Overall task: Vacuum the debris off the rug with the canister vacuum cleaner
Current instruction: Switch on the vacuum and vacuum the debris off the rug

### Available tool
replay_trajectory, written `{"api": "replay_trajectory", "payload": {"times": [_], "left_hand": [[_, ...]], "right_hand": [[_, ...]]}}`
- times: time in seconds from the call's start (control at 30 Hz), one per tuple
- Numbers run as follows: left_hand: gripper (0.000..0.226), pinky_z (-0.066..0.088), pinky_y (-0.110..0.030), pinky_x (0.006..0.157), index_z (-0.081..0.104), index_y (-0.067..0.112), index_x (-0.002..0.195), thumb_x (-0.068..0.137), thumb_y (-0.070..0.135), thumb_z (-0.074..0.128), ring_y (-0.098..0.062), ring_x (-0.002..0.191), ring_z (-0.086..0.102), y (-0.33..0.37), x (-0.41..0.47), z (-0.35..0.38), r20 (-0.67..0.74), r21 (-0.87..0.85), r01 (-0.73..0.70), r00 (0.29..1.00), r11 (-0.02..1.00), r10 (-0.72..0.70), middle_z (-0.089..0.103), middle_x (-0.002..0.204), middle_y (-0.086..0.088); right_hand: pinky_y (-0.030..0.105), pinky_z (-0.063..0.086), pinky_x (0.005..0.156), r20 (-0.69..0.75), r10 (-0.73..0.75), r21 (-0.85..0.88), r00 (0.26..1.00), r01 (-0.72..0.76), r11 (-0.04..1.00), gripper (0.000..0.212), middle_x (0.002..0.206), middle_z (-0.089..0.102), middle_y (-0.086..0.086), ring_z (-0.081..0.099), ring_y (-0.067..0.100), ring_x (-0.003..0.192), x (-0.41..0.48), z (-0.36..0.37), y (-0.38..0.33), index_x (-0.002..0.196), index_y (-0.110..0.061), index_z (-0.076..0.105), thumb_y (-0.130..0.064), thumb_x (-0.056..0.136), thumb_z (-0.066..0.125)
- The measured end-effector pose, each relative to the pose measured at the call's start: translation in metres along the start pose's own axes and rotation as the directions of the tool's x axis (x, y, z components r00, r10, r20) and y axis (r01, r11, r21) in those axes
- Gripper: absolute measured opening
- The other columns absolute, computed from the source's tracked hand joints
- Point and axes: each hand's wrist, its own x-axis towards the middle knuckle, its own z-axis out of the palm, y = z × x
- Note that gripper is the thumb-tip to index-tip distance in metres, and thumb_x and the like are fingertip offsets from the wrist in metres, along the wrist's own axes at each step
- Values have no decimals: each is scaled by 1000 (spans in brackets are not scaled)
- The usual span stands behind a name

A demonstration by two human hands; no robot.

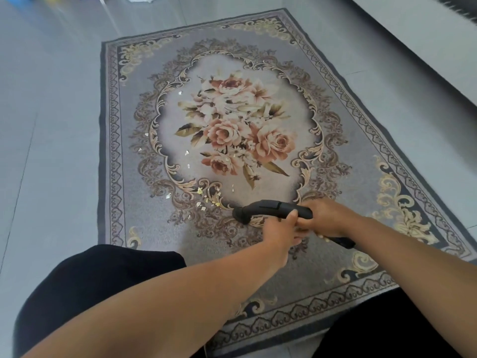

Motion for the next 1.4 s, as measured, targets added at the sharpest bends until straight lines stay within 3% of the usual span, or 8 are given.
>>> {"api": "replay_trajectory", "payload": {"times": [0.27,0.47,0.57,0.73,0.97,1.17,1.27,1.4], "left_hand": [[28,56,-20,57,58,5,121,100,22,52,-12,69,69,3,-5,4,-1,-9,50,999,999,-50,71,107,-9],[47,56,-21,58,43,8,141,99,24,54,-13,71,70,42,7,-4,-53,-35,-118,992,992,116,69,109,-7],[40,55,-21,63,47,11,139,101,23,49,-12,74,67,56,15,-15,-75,-57,-162,985,985,157,67,111,-7],[34,54,-26,70,51,6,133,102,21,47,-12,69,63,64,23,-32,-92,-40,-93,992,995,89,63,103,-7],[33,53,-20,44,51,3,129,101,20,49,-14,65,65,52,16,-28,-63,-33,-26,998,999,24,65,118,-12],[31,53,-20,46,52,2,128,101,17,49,-17,72,66,46,14,-30,-48,-40,-3,999,999,1,67,110,-11],[35,58,-29,65,47,7,134,101,18,48,-23,87,68,49,24,-39,-123,-26,-52,991,998,48,65,99,-7],[36,57,-40,84,40,17,138,102,18,43,-29,101,65,58,32,-54,-227,-46,-124,968,991,110,64,114,-12]], "right_hand": [[29,45,54,80,-21,33,997,18,999,28,68,64,-1,58,14,55,0,-6,4,89,-21,63,-49,89,58],[34,47,56,-189,-3,86,982,19,996,32,70,65,1,62,20,63,28,-10,-12,86,-23,61,-53,90,53],[34,47,58,-258,42,47,965,-31,998,38,76,64,-2,62,19,69,48,-9,-28,94,-26,60,-61,90,45],[31,44,61,-200,100,-8,975,-104,995,38,82,62,1,61,24,76,68,0,-47,84,-24,55,-61,88,46],[31,47,59,-51,60,24,997,-59,998,40,73,66,5,65,24,68,52,-9,-34,82,-17,61,-56,90,52],[30,41,55,-79,35,-38,996,-38,999,41,73,65,3,61,21,65,42,-4,-34,82,-19,59,-58,91,48],[29,39,51,-151,40,-18,988,-43,999,36,71,61,-2,59,17,64,51,5,-50,81,-23,55,-56,92,47],[29,38,51,-207,58,13,977,-56,998,40,73,60,-1,58,18,65,69,14,-80,83,-22,53,-59,93,43]]}}
